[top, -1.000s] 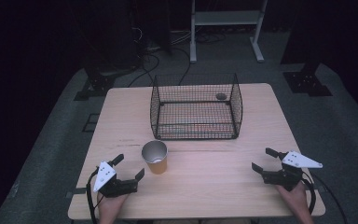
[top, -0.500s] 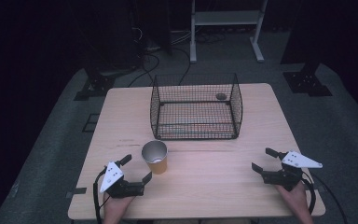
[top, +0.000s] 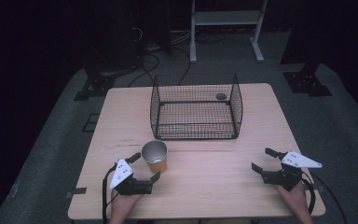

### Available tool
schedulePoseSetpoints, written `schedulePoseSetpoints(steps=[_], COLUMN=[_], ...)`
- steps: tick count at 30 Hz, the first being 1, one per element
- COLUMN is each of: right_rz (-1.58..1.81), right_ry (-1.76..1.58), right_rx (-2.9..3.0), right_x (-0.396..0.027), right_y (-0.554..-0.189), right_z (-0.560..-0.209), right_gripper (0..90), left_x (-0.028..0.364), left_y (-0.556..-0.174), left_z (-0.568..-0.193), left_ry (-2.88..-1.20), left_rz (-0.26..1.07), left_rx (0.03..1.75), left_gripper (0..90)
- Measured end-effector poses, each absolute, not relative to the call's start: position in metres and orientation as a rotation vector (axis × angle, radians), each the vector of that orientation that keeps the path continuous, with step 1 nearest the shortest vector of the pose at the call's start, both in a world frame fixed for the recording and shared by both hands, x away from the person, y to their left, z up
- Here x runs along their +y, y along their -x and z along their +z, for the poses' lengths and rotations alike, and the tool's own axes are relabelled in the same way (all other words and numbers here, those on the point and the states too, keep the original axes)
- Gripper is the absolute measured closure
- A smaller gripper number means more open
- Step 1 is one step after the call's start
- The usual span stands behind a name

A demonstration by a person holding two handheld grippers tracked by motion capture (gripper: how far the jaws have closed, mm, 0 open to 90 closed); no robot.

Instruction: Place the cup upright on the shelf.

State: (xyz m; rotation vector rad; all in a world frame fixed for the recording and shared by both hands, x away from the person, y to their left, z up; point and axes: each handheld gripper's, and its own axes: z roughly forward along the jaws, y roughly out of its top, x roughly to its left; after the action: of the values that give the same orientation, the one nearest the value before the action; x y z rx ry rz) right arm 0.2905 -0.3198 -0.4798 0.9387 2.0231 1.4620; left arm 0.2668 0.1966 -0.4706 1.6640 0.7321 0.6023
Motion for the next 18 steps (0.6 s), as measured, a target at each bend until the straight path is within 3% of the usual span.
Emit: schedulePoseSetpoints(steps=[18], right_rz=[1.463], right_ry=[-0.937], right_rx=[2.029], right_x=[-0.319], right_y=[-0.291], right_z=[-0.48], right_gripper=[13.1], left_x=[0.18], left_y=[-0.291], left_z=[-0.467], left_ry=[-1.693], left_rz=[0.599], left_rx=[0.76], left_gripper=[0.0])
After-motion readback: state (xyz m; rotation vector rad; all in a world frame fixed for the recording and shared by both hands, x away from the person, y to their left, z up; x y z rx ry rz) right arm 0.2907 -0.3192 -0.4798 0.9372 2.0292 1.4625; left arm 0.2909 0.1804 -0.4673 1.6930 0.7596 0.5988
